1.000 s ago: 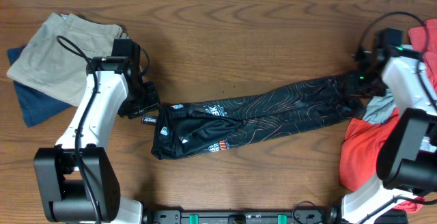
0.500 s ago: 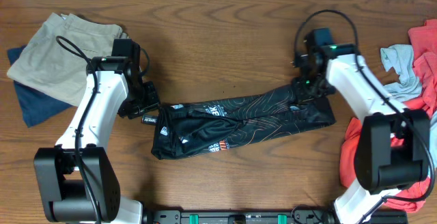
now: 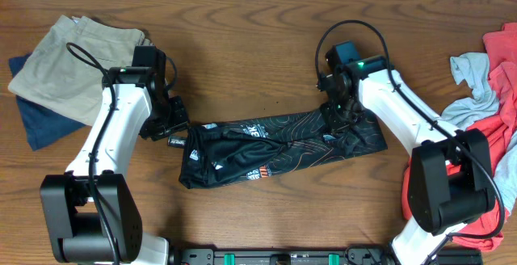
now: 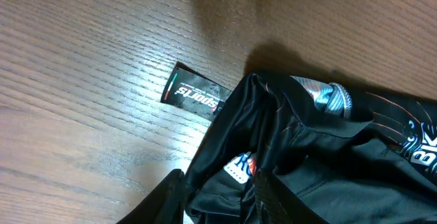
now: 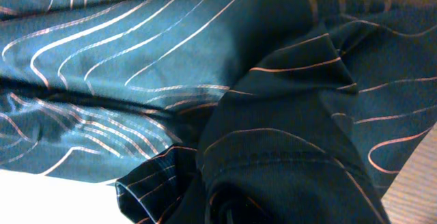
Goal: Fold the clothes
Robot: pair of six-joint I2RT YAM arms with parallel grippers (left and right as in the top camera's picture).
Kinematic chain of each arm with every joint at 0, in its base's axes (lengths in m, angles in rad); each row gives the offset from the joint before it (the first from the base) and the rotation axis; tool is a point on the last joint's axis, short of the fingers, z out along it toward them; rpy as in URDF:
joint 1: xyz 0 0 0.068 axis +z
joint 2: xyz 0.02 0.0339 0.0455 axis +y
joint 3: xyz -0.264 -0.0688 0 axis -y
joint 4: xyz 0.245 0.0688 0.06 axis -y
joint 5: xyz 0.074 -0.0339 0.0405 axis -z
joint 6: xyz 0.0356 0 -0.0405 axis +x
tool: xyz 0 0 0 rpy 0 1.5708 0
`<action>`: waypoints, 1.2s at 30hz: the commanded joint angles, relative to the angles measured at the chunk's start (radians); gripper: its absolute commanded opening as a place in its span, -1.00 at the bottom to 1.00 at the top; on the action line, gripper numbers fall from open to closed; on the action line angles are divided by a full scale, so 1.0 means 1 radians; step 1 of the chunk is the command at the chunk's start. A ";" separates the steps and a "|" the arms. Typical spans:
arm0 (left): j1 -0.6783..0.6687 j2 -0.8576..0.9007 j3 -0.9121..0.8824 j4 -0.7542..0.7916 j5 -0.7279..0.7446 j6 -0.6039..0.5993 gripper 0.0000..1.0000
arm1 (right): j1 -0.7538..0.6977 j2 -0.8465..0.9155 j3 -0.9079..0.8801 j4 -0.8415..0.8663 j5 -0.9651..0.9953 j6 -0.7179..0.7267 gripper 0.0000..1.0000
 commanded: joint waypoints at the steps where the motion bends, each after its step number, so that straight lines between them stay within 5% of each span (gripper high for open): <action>1: 0.002 -0.003 -0.006 0.001 -0.002 -0.005 -0.29 | 0.018 0.001 0.009 -0.016 -0.007 0.016 -0.98; 14: 0.002 -0.003 -0.006 0.005 -0.002 -0.005 -0.29 | 0.019 0.001 0.009 -0.043 -0.079 -0.019 -0.94; 19: 0.002 -0.003 -0.006 0.005 -0.002 -0.005 -0.29 | 0.019 0.001 0.009 -0.059 -0.141 -0.101 -0.09; 23: 0.002 -0.003 -0.006 0.006 -0.002 -0.005 -0.30 | 0.014 0.001 0.009 -0.032 -0.025 -0.113 -0.09; 28: 0.002 -0.003 -0.006 0.008 -0.002 -0.005 -0.29 | 0.009 0.001 0.009 0.020 0.198 0.053 -0.04; 32: 0.002 -0.003 -0.006 0.008 -0.002 -0.005 -0.29 | 0.009 0.001 0.009 0.031 0.157 0.068 0.10; 36: 0.002 -0.003 -0.006 0.007 -0.002 -0.005 -0.07 | 0.010 0.001 0.009 0.029 0.064 0.048 0.15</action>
